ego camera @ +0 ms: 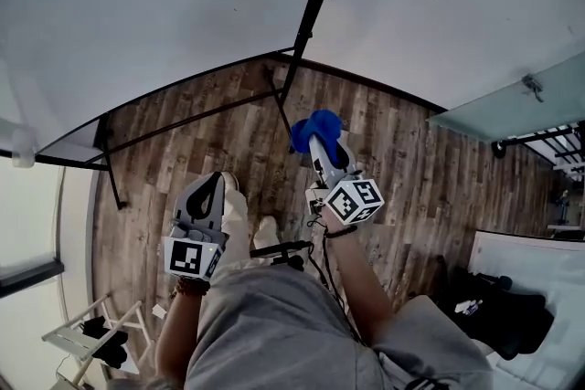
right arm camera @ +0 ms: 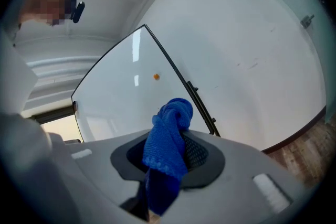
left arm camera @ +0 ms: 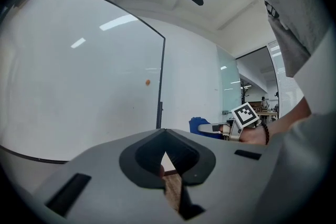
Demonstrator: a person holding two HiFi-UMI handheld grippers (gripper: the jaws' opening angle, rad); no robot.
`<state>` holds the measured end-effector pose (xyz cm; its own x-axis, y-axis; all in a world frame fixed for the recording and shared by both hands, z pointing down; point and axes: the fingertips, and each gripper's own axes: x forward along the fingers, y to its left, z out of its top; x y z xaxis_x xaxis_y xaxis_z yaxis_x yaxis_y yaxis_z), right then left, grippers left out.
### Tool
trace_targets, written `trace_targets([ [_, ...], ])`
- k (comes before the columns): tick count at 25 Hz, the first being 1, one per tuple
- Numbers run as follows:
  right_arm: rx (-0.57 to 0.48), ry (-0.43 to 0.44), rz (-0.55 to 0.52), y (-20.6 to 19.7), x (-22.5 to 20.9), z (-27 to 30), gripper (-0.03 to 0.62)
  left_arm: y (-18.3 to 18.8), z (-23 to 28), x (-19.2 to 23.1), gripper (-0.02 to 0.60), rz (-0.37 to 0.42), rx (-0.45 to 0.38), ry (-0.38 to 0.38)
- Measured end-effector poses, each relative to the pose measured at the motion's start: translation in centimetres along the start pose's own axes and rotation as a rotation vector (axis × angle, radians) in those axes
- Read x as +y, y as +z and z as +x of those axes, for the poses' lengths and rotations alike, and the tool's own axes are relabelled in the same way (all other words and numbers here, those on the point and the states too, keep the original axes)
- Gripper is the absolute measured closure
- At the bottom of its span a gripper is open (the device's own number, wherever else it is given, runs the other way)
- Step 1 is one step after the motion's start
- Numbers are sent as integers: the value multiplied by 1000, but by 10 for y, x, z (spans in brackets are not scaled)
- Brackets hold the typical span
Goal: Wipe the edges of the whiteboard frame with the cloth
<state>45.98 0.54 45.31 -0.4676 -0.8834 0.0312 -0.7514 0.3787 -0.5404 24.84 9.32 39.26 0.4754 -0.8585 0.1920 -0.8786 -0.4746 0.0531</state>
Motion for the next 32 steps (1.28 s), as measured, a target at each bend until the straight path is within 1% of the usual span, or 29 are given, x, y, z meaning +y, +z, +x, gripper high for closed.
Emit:
trace_targets([
  [2,7,3,29,-6,-15,26,473,-3,22,22,575,-17,-15,-8],
  [4,6,-3,52,-6,-28,52,473,0,47,41,575,-13,-44,-29],
  [6,0,-16,68,-2,-41,74,473,2,72,57,575,-4,-51,-63],
  [10,-3,-31,117,7,-60,110,473,4,115,85,575,0,-41,-158],
  [14,7,-77,94,10,-86,139,473,4,145,104,575,10,-9,-258],
  [17,34,-114,112,2,-110,160,473,6,165,114,575,30,-13,-292],
  [20,102,-142,116,-16,-132,177,473,5,175,119,575,23,9,-298],
  [22,143,-150,119,-27,-146,190,473,3,182,124,575,6,38,-283],
  [24,169,-134,138,-33,-160,208,473,2,193,129,575,-1,55,-265],
  [26,201,-121,170,-43,-175,218,473,1,202,128,575,13,74,-253],
  [28,237,-115,199,-52,-194,231,473,1,213,129,575,6,98,-225],
  [30,270,-94,214,-61,-208,246,473,3,226,133,575,2,104,-197],
  [32,301,-75,223,-73,-216,257,473,2,233,137,575,27,116,-182],
])
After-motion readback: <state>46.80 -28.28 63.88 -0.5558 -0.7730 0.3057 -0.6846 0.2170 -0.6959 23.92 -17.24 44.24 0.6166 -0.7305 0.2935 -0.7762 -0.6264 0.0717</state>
